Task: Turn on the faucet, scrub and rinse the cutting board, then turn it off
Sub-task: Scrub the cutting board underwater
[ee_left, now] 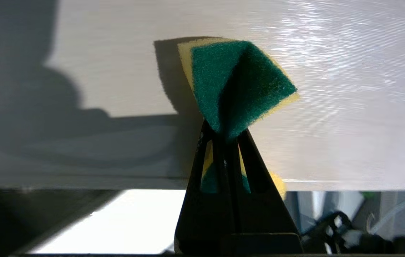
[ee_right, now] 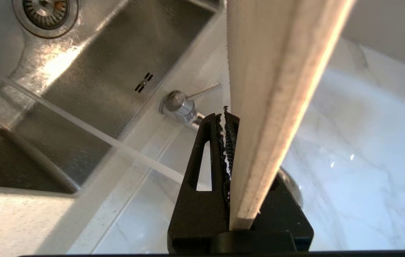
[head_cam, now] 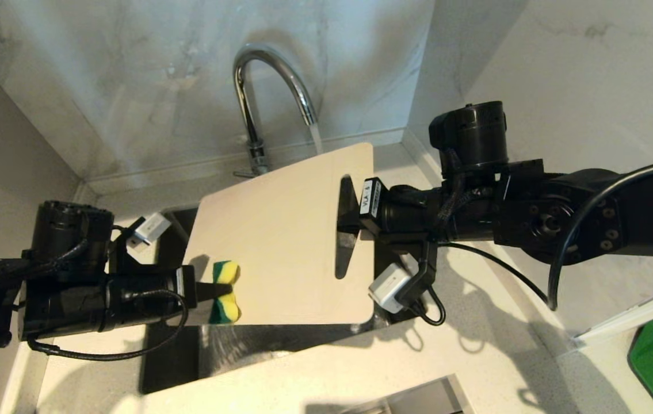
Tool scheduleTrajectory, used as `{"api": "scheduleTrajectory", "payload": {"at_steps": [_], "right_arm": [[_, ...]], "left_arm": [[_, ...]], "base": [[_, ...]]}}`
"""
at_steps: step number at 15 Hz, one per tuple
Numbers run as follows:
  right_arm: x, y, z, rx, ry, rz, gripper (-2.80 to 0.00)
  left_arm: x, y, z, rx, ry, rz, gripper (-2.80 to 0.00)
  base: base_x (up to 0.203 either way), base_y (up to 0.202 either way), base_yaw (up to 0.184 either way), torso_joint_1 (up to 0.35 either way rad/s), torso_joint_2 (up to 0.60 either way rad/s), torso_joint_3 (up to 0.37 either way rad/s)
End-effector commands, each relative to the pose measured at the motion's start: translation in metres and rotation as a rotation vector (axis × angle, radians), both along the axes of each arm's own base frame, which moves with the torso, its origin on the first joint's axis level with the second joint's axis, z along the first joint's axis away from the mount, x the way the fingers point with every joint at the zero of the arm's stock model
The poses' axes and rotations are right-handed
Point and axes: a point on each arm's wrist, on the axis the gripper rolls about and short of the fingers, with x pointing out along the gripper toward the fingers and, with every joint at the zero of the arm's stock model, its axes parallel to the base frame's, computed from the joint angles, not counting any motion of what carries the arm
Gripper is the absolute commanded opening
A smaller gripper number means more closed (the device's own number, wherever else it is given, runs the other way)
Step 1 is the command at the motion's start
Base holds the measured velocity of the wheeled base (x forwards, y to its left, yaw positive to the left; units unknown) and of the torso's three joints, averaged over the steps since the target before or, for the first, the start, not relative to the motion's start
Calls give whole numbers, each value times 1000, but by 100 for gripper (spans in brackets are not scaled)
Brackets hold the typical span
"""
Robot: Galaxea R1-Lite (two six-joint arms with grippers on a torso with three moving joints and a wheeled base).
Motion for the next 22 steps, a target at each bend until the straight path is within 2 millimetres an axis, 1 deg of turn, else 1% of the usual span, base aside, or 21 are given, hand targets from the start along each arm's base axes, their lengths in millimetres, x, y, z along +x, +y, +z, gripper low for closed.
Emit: {"api": "scheduleTrajectory", "payload": {"at_steps": [1, 6, 11, 13, 15, 17, 20, 22], "right_arm": [[-1, 0, -3, 7, -9, 5, -280], [-1, 0, -3, 11, -13, 5, -280], [-3, -2, 0, 19, -18, 1, -280], [-4, -3, 1, 21, -20, 0, -280], [-5, -4, 2, 21, -20, 0, -280], [-6, -6, 3, 23, -23, -5, -280], [-14, -13, 14, 42, -43, -14, -280], [-25, -21, 29, 79, -55, -33, -280]], "left_arm": [[8, 20, -16, 25, 33, 48, -280], [20, 73, -26, 25, 45, 116, -280], [21, 122, -32, 26, 35, 176, -280], [21, 136, -33, 19, 31, 199, -280], [21, 140, -26, 11, 6, 203, -280], [19, 138, -2, -27, -45, 219, -280], [11, 130, 61, -109, -128, 231, -280], [6, 129, 98, -162, -167, 244, -280]], "base": [[0, 0, 0, 0, 0, 0], [0, 0, 0, 0, 0, 0], [0, 0, 0, 0, 0, 0], [0, 0, 0, 0, 0, 0], [0, 0, 0, 0, 0, 0], [0, 0, 0, 0, 0, 0], [0, 0, 0, 0, 0, 0], [0, 0, 0, 0, 0, 0]]}}
